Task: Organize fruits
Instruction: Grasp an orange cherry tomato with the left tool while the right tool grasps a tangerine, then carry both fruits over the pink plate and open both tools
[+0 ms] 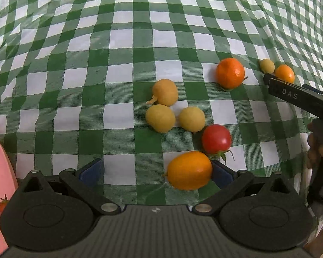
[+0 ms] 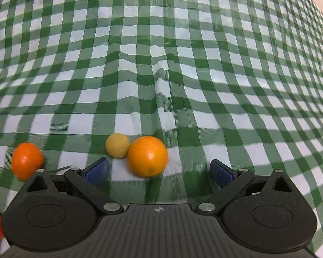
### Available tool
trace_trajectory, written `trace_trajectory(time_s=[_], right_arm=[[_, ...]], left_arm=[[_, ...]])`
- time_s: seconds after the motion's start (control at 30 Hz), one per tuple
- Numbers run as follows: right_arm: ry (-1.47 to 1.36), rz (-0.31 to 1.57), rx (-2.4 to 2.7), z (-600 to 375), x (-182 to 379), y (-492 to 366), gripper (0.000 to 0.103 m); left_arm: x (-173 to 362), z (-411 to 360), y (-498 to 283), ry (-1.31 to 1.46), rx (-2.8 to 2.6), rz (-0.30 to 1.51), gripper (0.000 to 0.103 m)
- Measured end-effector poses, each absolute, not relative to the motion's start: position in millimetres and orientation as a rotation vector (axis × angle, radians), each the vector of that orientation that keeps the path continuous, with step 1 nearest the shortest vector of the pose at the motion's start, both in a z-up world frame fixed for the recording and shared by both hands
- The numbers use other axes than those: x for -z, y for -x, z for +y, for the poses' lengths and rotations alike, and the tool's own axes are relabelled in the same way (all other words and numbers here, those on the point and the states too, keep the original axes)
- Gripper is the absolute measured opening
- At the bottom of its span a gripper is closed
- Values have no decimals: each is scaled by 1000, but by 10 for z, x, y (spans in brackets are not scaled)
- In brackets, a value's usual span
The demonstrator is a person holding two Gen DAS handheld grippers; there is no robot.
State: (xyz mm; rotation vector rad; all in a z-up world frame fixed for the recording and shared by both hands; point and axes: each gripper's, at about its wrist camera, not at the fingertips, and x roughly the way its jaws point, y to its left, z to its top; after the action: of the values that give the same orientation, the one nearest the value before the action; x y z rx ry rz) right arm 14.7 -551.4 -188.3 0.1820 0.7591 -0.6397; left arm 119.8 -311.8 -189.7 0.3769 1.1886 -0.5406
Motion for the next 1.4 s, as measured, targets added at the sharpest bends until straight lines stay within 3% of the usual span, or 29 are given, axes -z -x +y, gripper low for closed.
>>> trace_trajectory(time_s=[0.2, 0.23, 0.27, 0.3, 0.33, 0.37, 0.57, 0.77, 1.4], right_arm=[[-175, 741, 643, -5593, 1943, -154, 101], [-163, 733, 637, -5588, 1946, -141, 91], [-147, 722, 639, -5555, 1923, -94, 69], [-122, 718, 633, -5488, 1856, -43, 58], [-86, 721, 634, -5446, 1847, -35, 39], [-55, 730, 643, -5408, 1848, -32, 39], [-119, 714, 673, -5355, 1728, 157, 39], [-202, 598, 684, -5158, 1248, 545, 39], [-316, 592, 224, -2500, 205, 1492, 39]], left_arm=[[1865, -3109, -1182, -385, 538, 1187, 103], [1849, -3100, -1174, -379, 531, 1181, 103], [1836, -3075, -1163, -354, 524, 1174, 96], [1816, -3080, -1163, -317, 530, 1167, 79], [1775, -3063, -1157, -300, 542, 1158, 67], [1741, -3073, -1150, -299, 565, 1152, 44], [1627, -3053, -1052, -355, 587, 1112, 45], [1268, -2603, -852, -366, 558, 1090, 45], [240, -326, 7, -295, 360, 994, 45]])
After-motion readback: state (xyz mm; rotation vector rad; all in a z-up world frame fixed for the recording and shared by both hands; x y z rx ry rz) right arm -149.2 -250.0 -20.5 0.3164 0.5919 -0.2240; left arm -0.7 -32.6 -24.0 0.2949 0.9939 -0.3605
